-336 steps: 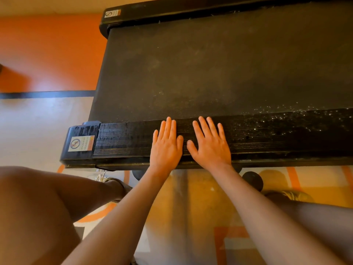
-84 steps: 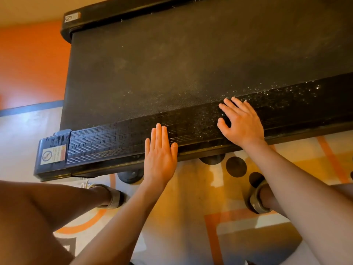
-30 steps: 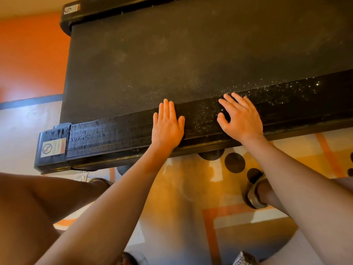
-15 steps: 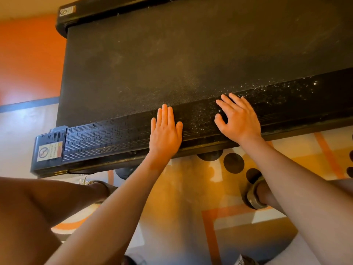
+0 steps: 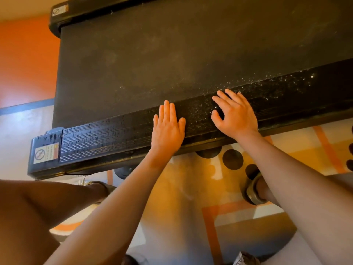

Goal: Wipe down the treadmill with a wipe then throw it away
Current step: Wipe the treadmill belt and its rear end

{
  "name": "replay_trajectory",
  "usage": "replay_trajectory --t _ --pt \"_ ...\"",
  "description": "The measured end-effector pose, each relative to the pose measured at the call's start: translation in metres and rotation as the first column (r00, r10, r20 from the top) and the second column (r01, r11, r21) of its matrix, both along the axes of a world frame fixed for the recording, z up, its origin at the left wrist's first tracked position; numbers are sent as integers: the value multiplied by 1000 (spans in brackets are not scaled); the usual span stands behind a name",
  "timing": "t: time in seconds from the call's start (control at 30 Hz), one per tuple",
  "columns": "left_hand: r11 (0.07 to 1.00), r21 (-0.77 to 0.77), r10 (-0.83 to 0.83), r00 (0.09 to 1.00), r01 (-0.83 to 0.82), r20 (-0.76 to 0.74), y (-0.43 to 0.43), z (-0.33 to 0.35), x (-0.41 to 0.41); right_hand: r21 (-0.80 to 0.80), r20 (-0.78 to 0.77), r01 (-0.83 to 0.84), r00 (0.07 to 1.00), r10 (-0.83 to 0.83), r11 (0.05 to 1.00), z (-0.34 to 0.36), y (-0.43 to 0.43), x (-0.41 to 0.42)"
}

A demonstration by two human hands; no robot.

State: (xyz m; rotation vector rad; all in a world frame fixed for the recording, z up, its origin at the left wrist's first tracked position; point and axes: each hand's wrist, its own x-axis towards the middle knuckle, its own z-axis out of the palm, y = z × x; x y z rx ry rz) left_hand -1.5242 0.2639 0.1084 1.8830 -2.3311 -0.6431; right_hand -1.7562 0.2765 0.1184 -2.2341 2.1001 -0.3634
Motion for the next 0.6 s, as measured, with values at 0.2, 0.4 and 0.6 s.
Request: replay_trajectory --t 0.2,0.4,0.6 --pt "999 -36 21 999 -22 -33 17 -2 -1 -6 -2 -6 1000 6 1000 -1 -2 1" --pt "1000 -21 7 1000 -7 -24 46 -3 6 -21 16 -5 1000 6 1000 -2 0 2" --pt "1000 -7 8 1000 -8 3 -16 -2 -12 -24 7 0 1000 1 1000 -1 -1 0"
